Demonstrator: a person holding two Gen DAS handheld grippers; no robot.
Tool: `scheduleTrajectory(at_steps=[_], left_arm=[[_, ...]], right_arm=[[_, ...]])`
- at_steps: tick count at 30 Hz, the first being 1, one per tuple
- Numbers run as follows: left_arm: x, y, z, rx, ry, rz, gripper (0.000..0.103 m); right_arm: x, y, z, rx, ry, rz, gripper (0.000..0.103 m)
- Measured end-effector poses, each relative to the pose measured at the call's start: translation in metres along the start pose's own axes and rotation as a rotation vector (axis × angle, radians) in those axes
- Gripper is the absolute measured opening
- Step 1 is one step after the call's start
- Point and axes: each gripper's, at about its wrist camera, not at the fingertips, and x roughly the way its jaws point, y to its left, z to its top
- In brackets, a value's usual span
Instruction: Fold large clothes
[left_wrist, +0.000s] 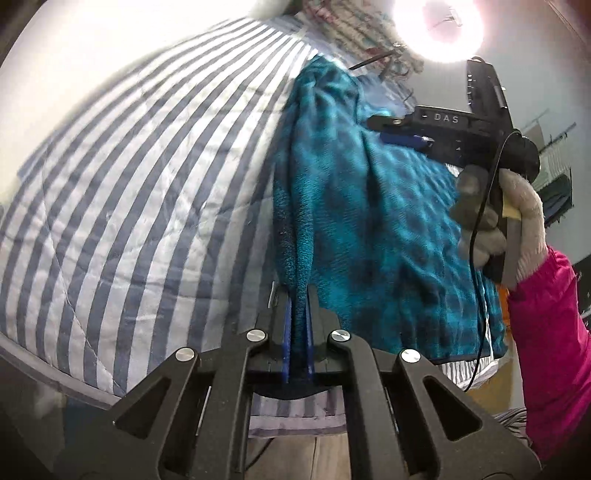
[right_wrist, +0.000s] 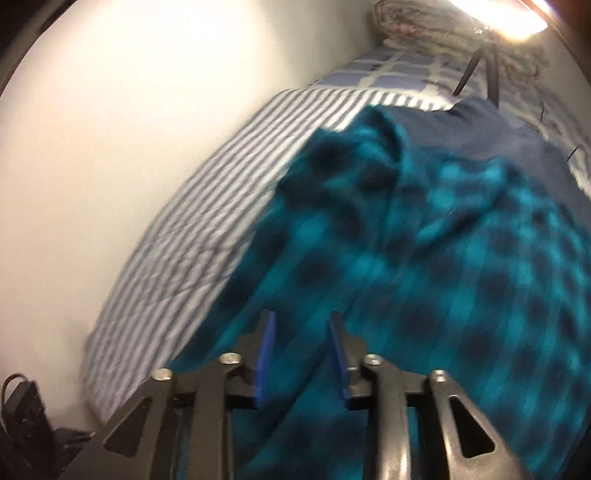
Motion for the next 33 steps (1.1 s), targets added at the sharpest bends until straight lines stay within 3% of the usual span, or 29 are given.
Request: scheduleTrajectory(at_steps=[4, 9, 15, 17, 19, 20, 22, 24, 29, 33], left_arm=[[-0.001, -0.015, 0.002, 0.035, -0.016, -0.010, 0.003], [0.002, -0.034, 0.004, 0.071, -0.026, -0.021, 0.003], [0.008, -0.049, 0.002, 0.109, -0.031, -0.003, 0.003], [0.010, -0.057, 0.002, 0.131, -0.037, 0.009, 0.003], [0.012, -0.066, 0.002, 0.155, -0.043, 0.021, 0.003], [0.014, -0.071, 0.003, 0.167, -0.047, 0.027, 0.003], [0.015, -0.082, 0.002, 0.194, -0.055, 0.037, 0.003], [0.017, -0.095, 0.001, 0.226, -0.062, 0.040, 0.003], [0.016, -0.129, -0.009, 0.335, -0.075, 0.051, 0.003], [0.024, -0.167, -0.022, 0.449, -0.081, 0.067, 0.003]], right_arm=[[0.000, 0.026, -0.006, 0.004, 0.022, 0.040, 0.065], [0.022, 0.058, -0.002, -0.023, 0.074, -0.030, 0.070], [0.062, 0.078, -0.005, -0.078, 0.176, -0.183, 0.071], [0.068, 0.084, -0.009, -0.121, 0.188, -0.235, 0.064], [0.069, 0.086, -0.011, -0.144, 0.182, -0.278, 0.034], [0.068, 0.085, -0.012, -0.146, 0.181, -0.281, 0.029], [0.063, 0.076, -0.012, -0.108, 0.167, -0.251, 0.016], [0.055, 0.062, -0.011, -0.058, 0.141, -0.190, 0.012], [0.018, -0.005, -0.013, 0.171, -0.006, 0.100, 0.010], [-0.015, -0.056, -0.034, 0.308, -0.131, 0.246, 0.009]])
